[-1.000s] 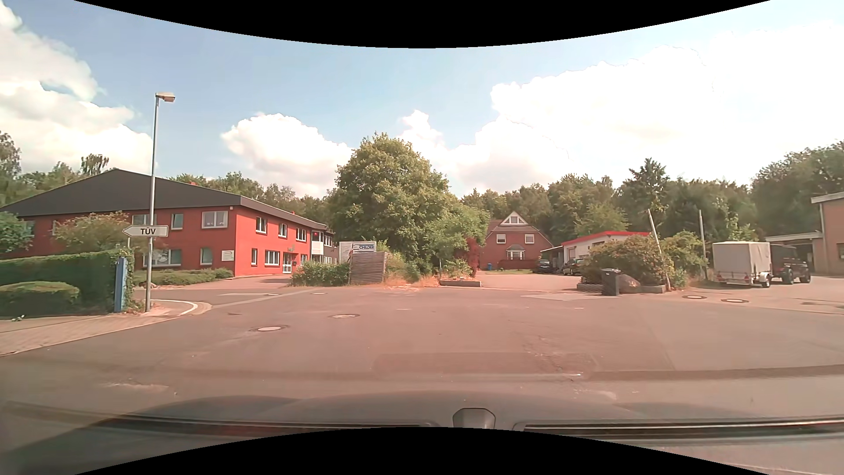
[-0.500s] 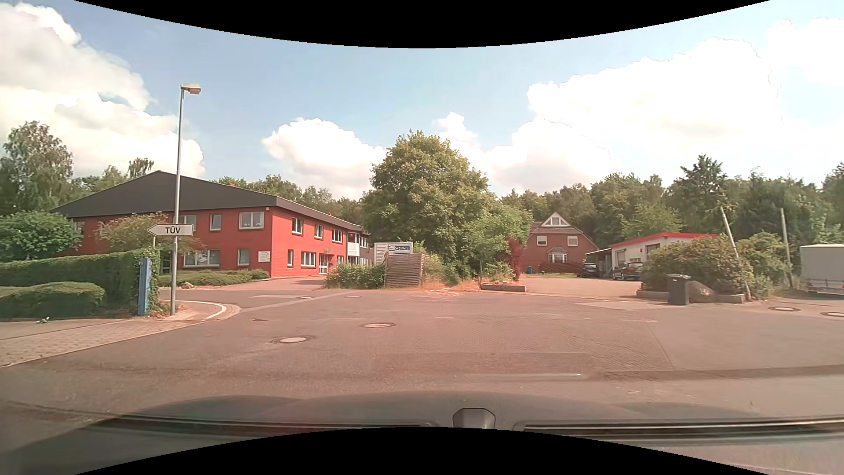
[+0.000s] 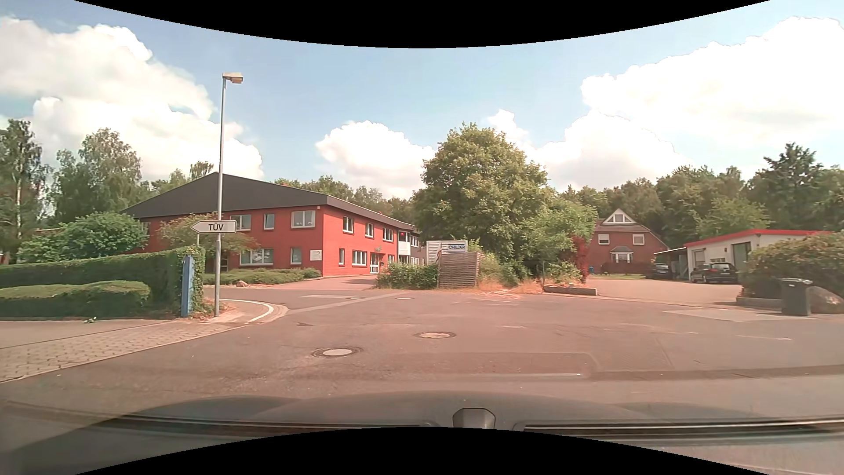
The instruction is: Follow the waypoints while adhering to traffic rules and regulations
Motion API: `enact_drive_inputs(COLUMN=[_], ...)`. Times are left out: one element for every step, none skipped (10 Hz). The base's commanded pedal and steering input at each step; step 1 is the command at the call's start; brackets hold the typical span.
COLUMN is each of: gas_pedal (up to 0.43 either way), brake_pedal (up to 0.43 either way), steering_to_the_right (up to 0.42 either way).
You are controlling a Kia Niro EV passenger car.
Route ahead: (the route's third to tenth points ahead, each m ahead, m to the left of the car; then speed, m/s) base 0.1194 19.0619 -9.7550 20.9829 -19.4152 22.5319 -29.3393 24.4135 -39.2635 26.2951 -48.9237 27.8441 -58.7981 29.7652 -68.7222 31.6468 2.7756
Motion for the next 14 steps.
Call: enact_drive_inputs(gas_pedal=[0.11,0.098,0.098,0.098,0.098,0.098,0.098,0.098,0.098,0.098,0.098,0.098,0.087,0.087], brake_pedal=[0.0,0.0,0.0,0.0,0.0,0.0,0.0,0.0,0.0,0.0,0.0,0.0,0.0,0.0], steering_to_the_right=[-0.49,-0.515,-0.533,-0.547,-0.555,-0.558,-0.558,-0.557,-0.558,-0.558,-0.562,-0.57,-0.575,-0.577])
